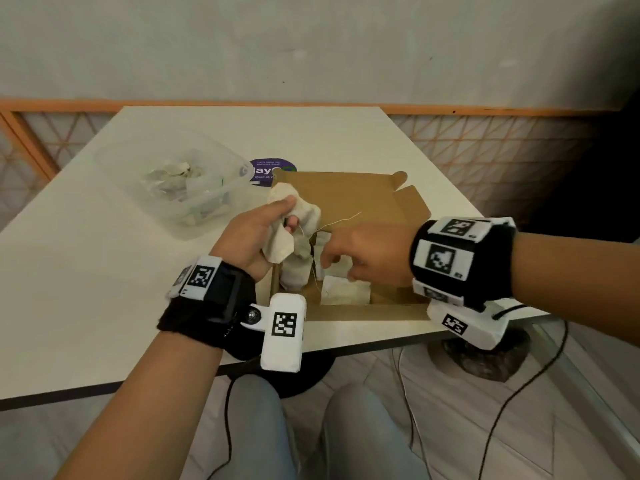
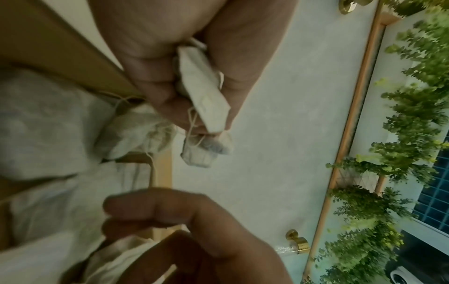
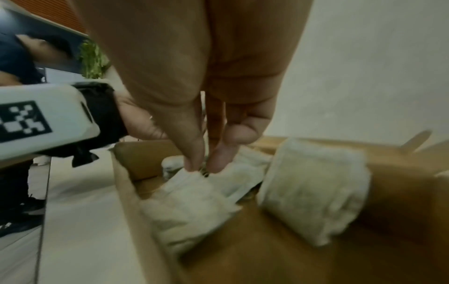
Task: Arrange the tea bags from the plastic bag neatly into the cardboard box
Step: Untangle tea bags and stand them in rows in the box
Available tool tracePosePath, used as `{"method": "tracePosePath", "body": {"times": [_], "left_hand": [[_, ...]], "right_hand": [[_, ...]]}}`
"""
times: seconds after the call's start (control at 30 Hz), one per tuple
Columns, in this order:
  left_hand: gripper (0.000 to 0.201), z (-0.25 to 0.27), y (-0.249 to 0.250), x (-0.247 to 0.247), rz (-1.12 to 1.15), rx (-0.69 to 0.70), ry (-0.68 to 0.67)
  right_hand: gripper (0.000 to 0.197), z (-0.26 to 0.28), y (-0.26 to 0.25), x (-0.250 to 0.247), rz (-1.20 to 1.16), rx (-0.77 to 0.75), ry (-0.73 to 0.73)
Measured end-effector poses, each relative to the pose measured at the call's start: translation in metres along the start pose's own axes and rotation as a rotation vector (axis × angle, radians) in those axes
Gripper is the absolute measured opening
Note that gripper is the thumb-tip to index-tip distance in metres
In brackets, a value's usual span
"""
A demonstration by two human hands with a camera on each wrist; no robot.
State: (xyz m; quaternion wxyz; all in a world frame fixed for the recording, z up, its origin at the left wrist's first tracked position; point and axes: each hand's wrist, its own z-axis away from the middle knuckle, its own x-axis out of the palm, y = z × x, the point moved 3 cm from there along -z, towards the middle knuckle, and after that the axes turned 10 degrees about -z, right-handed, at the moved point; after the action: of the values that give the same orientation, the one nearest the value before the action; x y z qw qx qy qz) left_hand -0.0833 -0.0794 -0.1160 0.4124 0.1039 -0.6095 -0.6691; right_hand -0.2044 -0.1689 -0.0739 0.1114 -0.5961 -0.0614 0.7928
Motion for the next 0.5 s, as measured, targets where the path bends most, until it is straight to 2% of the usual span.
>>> {"method": "tracePosePath", "body": {"times": [0.1,0.3,0.37,0.43,0.5], "left_hand": [[0.011,0.001,-0.004,-0.005,0.039,-0.008,-0.007],[0.009,-0.005,-0.007,-0.010,-0.002,0.025,-0.028],[0.009,-0.006,-0.007,-0.010,-0.017,0.029,-0.033],[0.009,-0.006,-0.007,-0.011,-0.050,0.031,-0.034],[0.012,-0.005,-0.007,-0.011,-0.083,0.046,-0.036]], "right_hand": [[0.041,-0.017,-0.010,0.008,0.042,0.057,-0.067],[0.029,-0.027,-0.016,0.007,0.044,0.104,-0.106],[0.024,-0.024,-0.013,0.003,-0.021,0.123,-0.093],[0.016,-0.016,-0.004,-0.008,-0.138,0.188,-0.009],[0.009,-0.001,0.011,-0.019,-0.409,0.298,0.088]]}}
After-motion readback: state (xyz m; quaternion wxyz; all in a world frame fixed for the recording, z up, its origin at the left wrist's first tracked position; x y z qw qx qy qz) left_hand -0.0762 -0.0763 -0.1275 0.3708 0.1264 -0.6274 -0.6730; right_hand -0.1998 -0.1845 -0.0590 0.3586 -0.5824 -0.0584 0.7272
